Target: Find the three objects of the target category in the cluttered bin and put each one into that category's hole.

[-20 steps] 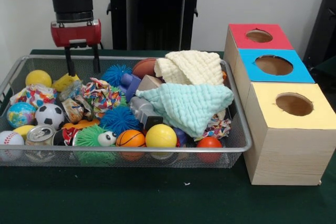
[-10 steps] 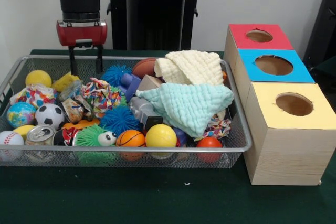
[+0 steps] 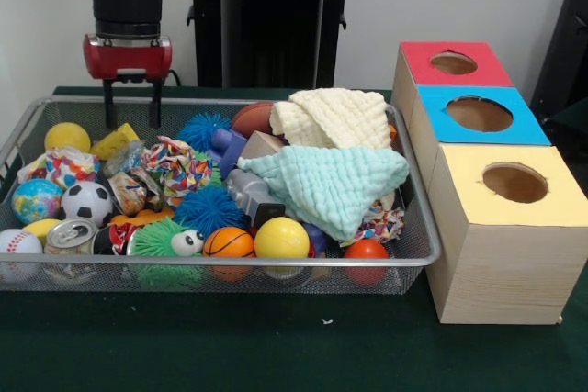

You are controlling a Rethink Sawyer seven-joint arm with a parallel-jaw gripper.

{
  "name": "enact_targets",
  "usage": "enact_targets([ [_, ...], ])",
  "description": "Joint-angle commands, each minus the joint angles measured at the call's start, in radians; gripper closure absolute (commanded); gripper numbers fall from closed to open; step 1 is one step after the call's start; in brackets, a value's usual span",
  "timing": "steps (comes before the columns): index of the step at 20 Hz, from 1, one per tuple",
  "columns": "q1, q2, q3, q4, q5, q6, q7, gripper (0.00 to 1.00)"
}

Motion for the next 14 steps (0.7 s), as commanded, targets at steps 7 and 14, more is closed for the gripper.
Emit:
enact_targets([
  [7,0.054,-0.005,-0.082,-0.117,-0.108,0.026,-0.001,0.0],
  [14,-0.05,-0.018,0.009,-0.066,0.049,0.065,-0.027,0.0],
])
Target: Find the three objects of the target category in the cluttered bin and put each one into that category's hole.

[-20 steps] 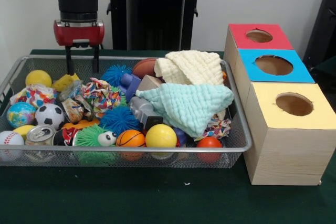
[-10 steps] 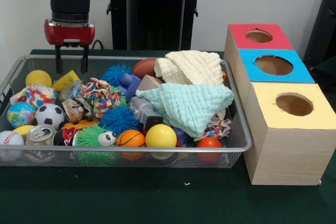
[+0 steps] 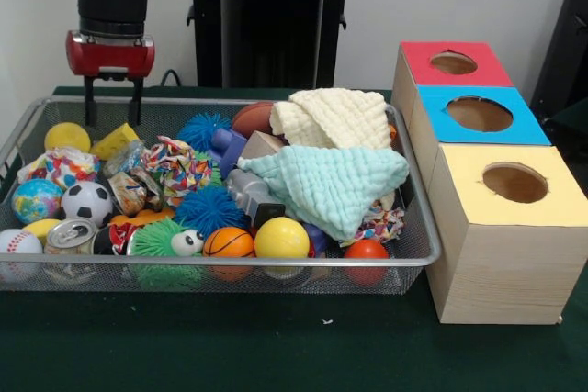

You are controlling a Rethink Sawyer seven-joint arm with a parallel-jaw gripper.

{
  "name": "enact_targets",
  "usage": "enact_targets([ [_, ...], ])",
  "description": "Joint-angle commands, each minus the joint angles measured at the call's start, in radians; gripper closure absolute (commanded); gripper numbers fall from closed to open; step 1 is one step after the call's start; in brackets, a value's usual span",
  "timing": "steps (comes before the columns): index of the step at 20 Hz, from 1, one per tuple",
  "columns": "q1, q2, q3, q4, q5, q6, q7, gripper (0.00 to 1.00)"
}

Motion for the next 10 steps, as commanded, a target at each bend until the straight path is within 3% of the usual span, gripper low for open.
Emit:
enact_targets([
  [1,-0.072,-0.007,0.067,-0.036,0.097,0.072,-0.033,0.0],
  [10,-0.128,0.003,0.121,-0.024,0.198,0.111,-0.079,0.0],
])
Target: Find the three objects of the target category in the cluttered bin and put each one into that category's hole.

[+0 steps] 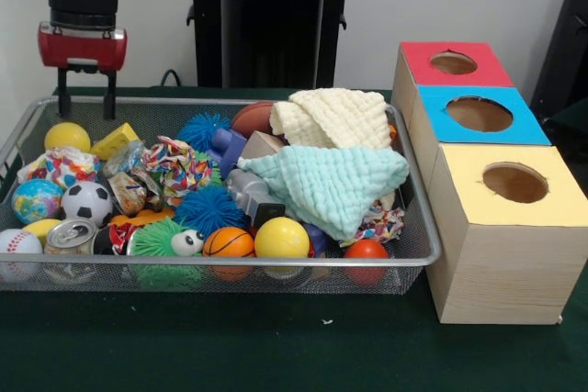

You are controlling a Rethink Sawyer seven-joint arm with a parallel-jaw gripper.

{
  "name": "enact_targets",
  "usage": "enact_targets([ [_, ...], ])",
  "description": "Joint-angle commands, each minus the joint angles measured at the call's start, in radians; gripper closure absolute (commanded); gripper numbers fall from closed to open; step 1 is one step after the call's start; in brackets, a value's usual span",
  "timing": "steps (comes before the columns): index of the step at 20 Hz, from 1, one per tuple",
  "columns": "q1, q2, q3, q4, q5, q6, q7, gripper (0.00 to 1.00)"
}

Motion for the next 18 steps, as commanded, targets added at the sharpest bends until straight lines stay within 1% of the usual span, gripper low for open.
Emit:
enact_targets([
  [1,-0.028,0.002,0.105,-0.024,0.078,0.11,-0.081,0.0],
  [5,-0.022,-0.009,0.099,-0.013,0.1,0.116,-0.071,0.0],
  [8,0.001,0.008,0.07,-0.015,0.089,0.092,-0.038,0.0],
  [14,0.11,0.001,-0.026,-0.01,0.071,0.024,0.089,0.0],
  [18,0.184,-0.005,-0.09,-0.013,0.074,-0.007,0.147,0.0],
])
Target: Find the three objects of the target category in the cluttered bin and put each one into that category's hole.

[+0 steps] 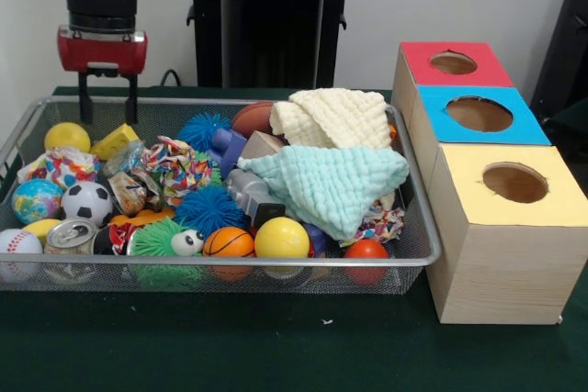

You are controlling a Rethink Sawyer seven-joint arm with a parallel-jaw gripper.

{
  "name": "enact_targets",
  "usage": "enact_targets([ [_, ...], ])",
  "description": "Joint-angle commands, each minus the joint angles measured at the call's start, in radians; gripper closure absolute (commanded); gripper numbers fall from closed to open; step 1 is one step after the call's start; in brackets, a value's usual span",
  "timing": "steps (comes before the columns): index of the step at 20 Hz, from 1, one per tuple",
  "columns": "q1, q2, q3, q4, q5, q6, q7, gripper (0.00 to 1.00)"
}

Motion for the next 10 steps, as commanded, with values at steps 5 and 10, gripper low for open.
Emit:
enact_targets([
  [5,0.173,-0.011,-0.121,-0.021,0.038,-0.021,0.181,0.0],
  [10,0.249,0.005,-0.208,-0.063,0.007,-0.037,0.185,0.0],
])
